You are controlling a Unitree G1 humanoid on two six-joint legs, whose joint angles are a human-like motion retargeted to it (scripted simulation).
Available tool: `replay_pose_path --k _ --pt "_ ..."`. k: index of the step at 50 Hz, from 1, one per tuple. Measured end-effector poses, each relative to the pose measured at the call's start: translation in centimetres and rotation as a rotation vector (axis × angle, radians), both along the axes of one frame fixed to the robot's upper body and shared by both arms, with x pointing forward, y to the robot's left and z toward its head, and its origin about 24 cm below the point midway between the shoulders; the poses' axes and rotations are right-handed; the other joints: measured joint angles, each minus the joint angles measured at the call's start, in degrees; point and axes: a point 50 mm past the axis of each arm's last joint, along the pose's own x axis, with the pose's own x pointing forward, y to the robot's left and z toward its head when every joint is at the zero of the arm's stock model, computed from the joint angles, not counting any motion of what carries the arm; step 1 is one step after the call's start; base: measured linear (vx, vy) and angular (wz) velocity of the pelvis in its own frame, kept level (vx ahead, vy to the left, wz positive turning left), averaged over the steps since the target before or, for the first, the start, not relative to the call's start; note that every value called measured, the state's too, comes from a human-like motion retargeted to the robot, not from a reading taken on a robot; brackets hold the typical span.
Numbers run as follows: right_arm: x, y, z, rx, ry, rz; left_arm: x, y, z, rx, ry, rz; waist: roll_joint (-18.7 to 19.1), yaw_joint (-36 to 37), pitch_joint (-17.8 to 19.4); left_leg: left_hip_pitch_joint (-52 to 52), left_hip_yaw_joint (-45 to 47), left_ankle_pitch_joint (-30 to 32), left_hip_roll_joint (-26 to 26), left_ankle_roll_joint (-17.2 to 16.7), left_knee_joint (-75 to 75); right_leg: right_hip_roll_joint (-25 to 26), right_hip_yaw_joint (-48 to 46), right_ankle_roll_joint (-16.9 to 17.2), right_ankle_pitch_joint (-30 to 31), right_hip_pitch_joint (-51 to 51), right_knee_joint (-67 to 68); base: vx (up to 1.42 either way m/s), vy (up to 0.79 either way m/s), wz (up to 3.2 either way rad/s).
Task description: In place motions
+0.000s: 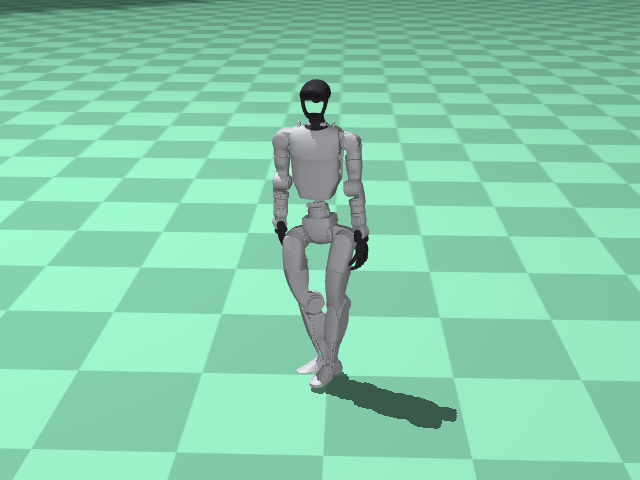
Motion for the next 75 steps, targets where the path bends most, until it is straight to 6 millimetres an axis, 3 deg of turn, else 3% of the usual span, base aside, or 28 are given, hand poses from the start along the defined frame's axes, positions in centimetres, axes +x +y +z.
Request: replay_pose_path --k 15,23,35,45,62,75 --pt "5.0 -0.3 0.1 -0.024 -0.076 0.09 -3.7 -0.3 -0.5 -0.016 0.034 0.246 1.8 -8.7 0.1 0.1 19.1 -6.2 7.0 -0.4 1.7 3.2 19.3 -2.4 4.8 -7.0 0.6 0.11 0.16 -1.34" --pt "7.2 -0.4 0.3 -0.008 -0.151 -0.021 -3.6 -0.3 -0.5 -0.027 0.01 0.297 2.3 -14.6 1.9 1.2 23.9 -7.5 9.2 -0.9 1.9 4.7 23.4 -2.5 6.6 -8.6 0.8 0.1 0.03 -0.69" --pt "4.7 -2.4 0.3 -0.081 -0.058 -0.073 -3.1 -1.0 -0.7 -0.046 -0.018 0.317 5.4 -20.6 -1.4 -0.9 25.4 -8.2 11.1 -1.3 2.0 6.0 24.4 -1.9 7.6 -11.6 0.5 0.05 0.0 -0.11" --pt "4.0 -1.9 0.2 -0.049 -0.064 -0.105 -3.3 -1.2 -0.7 -0.058 -0.013 0.328 6.6 -21.4 -2.7 -1.3 24.6 -8.5 11.0 -1.2 2.3 6.0 24.0 -1.9 7.2 -11.6 0.8 0.0 0.0 0.0" --pt "6.8 -1.1 0.3 -0.011 -0.154 -0.086 -6.4 -1.5 -0.6 -0.04 0.102 0.298 6.7 -21.8 -4.4 -1.5 24.7 -8.9 10.6 -1.2 2.4 5.6 24.7 -1.7 7.0 -12.0 1.1 0.01 -0.01 -0.02" --pt "7.7 -0.5 0.4 0.008 -0.159 -0.017 -6.9 -1.9 -0.7 -0.05 0.103 0.302 6.3 -24.5 -4.7 -1.0 27.3 -10.4 11.5 -1.6 2.4 6.3 28.2 -1.7 8.1 -13.8 1.3 0.17 -0.1 -0.3"
